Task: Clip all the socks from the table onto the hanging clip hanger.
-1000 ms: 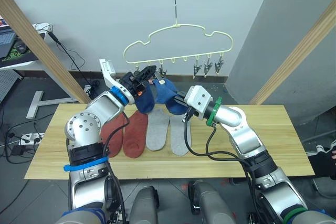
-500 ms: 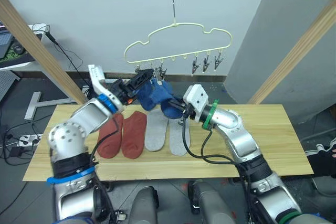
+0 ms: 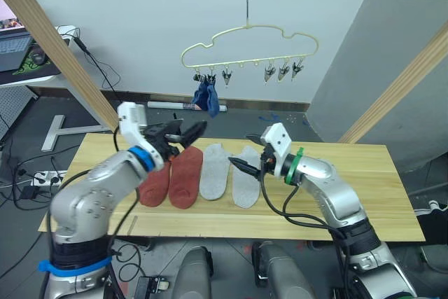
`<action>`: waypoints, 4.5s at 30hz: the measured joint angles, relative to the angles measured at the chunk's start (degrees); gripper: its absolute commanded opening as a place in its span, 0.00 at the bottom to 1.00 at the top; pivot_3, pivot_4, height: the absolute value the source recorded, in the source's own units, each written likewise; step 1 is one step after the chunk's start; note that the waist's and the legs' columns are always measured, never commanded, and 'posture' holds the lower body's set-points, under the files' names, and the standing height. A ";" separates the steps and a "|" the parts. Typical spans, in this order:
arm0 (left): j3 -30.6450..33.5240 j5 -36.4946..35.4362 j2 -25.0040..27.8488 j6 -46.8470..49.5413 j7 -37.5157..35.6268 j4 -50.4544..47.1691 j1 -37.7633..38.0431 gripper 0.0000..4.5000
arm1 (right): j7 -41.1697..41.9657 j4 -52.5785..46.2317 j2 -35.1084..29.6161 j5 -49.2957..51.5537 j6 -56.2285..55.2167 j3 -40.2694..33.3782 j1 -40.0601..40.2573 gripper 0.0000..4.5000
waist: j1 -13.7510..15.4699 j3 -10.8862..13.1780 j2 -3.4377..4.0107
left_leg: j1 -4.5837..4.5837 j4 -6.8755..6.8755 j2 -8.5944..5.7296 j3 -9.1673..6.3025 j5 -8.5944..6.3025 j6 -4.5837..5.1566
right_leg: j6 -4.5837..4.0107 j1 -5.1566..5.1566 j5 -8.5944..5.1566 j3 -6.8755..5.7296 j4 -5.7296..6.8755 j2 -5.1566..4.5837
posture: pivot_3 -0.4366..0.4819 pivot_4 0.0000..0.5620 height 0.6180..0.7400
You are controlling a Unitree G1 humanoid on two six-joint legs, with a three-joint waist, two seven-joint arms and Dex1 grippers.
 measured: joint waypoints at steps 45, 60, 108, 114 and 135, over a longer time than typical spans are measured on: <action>-11.36 44.24 -21.43 -53.58 2.77 52.39 -27.22 0.57 | -1.51 -15.11 -10.50 13.68 10.25 -11.14 -8.17 1.00 | -1.51 -0.05 0.02 | -0.44 0.12 0.03 -0.14 -0.01 0.05 | 0.25 -0.10 0.21 -0.09 -0.34 0.15 | 0.35 0.42 1.00; -11.91 47.54 -21.35 -56.09 2.89 56.24 -30.02 0.57 | -1.62 -14.99 -10.36 13.68 10.18 -11.13 -8.06 1.00 | -1.70 -0.05 0.02 | -0.44 0.12 0.04 -0.13 -0.01 0.05 | 0.25 -0.10 0.21 -0.09 -0.33 0.15 | 0.35 0.44 1.00; -3.68 31.26 -15.11 -28.98 -5.71 25.59 -15.67 0.00 | -13.21 31.47 7.69 -7.88 -7.62 6.35 -6.69 1.00 | -1.87 -0.05 0.03 | 0.36 0.19 0.06 0.01 0.05 0.10 | 0.21 0.24 0.18 0.08 0.34 0.20 | 0.51 0.43 1.00; -3.65 31.34 -15.25 -26.87 -3.50 22.16 -14.28 0.00 | -14.99 46.98 10.32 -11.59 -13.05 5.45 -10.83 0.92 | -1.67 -0.07 0.03 | 0.41 0.13 0.08 0.02 0.05 0.10 | 0.20 0.27 0.17 0.11 0.31 0.20 | 0.53 0.43 1.00; 5.05 13.05 -17.18 -7.35 -4.46 23.61 -18.67 0.00 | -1.91 26.15 -8.54 -22.76 -32.12 10.41 -3.02 0.00 | -2.06 -0.12 0.07 | 0.46 0.09 0.13 -0.01 0.05 0.10 | 0.23 0.27 0.16 0.11 0.25 0.29 | 0.46 0.45 1.00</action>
